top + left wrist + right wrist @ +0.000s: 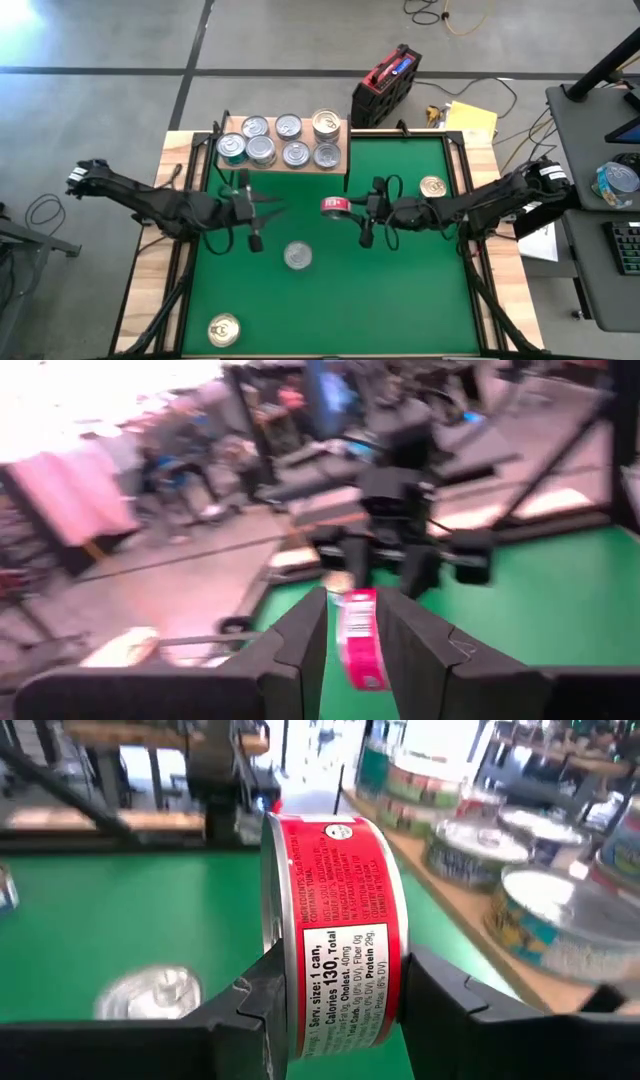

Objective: Stack canned seafood by type on shelf
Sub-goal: Stack the red tuna can on top of the red tuna can on the shelf

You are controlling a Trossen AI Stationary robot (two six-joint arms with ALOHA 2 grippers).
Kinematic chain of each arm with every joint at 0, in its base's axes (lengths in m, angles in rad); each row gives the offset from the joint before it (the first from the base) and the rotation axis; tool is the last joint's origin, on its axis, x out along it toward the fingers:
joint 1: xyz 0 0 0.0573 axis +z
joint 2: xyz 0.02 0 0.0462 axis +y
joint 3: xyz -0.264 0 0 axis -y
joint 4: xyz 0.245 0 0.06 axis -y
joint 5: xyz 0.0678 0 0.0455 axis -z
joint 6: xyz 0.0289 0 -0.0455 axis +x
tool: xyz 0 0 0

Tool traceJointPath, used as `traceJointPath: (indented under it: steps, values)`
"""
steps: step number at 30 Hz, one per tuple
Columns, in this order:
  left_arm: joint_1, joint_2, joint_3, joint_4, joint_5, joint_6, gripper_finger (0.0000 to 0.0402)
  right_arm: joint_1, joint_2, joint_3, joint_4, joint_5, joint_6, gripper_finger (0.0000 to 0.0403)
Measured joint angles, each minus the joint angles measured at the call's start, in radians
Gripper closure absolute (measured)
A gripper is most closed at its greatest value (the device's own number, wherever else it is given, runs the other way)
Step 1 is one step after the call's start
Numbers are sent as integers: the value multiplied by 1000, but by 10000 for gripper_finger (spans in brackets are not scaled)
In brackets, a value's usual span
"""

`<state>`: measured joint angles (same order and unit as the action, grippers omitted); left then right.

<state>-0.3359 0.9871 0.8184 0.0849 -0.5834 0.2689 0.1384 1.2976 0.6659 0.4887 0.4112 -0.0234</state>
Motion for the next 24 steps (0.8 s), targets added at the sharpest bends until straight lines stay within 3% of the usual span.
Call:
traceJointPath:
  steps: [3,6,10,18,24]
  values:
    - [0,-35,11,1,-48,33,326,-9,0,-16,71,-41,-24,273]
    - [0,-47,17,-8,-55,-36,325,-5,0,-31,132,-61,-55,273]
    - [0,-31,18,-56,80,-165,307,4,43,-34,222,-102,-96,273]
    - [-4,117,-24,42,121,-206,226,16,178,-35,450,-123,-186,273]
    - [8,178,-29,41,45,-201,149,8,212,-30,491,-123,-187,273]
